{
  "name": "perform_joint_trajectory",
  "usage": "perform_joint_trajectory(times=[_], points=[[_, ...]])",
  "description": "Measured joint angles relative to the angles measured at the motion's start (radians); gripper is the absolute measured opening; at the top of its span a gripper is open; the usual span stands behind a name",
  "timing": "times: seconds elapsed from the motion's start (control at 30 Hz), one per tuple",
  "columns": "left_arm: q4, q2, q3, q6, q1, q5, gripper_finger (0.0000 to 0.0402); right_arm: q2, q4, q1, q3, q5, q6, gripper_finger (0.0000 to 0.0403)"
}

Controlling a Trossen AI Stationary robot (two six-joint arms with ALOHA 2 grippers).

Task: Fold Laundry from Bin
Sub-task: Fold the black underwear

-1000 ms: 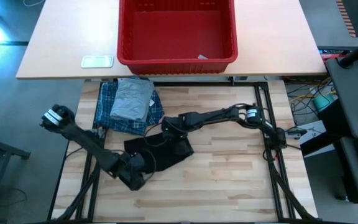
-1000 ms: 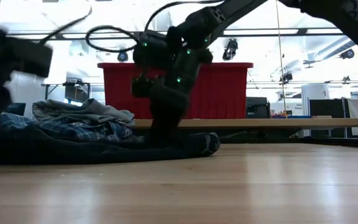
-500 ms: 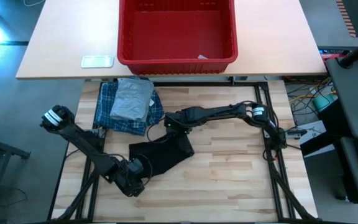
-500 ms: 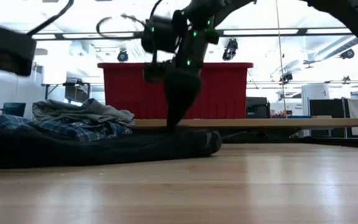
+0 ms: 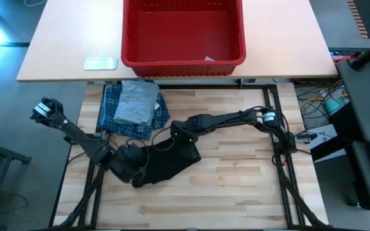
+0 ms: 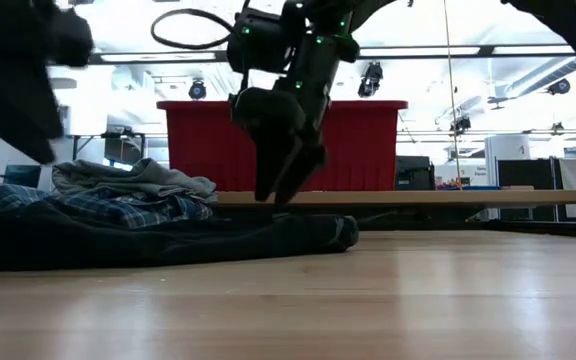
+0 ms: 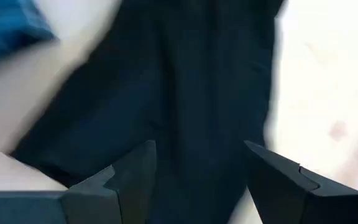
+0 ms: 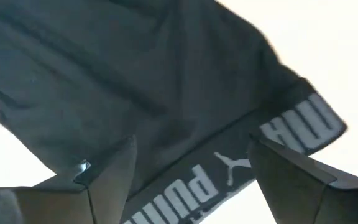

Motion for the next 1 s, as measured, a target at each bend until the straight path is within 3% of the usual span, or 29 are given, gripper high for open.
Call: perform_joint_trajectory(times=[0.23,0.47,0.8,1.0], points=[[0.171,0.016,-0.177,0.290,0.161,-0.016,0.0214,0.023,-0.005,0.107,0.000,0.016,-0.136,0.0298],[0.045,0.053,-0.275,0.335,0.208,-0.018,0.0203,0.083,-0.042,0.127,-0.002,0.029,-0.072,0.0306],[-0.182,-0.036,-0.175,0.497,0.206,-0.006,0.0198,0.077,-0.076,0.124,0.009,0.019,-0.057,0.0306],[-0.170,-0.117,-0.093,0.637,0.204,-0.009,0.0198,0.000,-0.208,0.109,0.079,0.009,0.208,0.0306]])
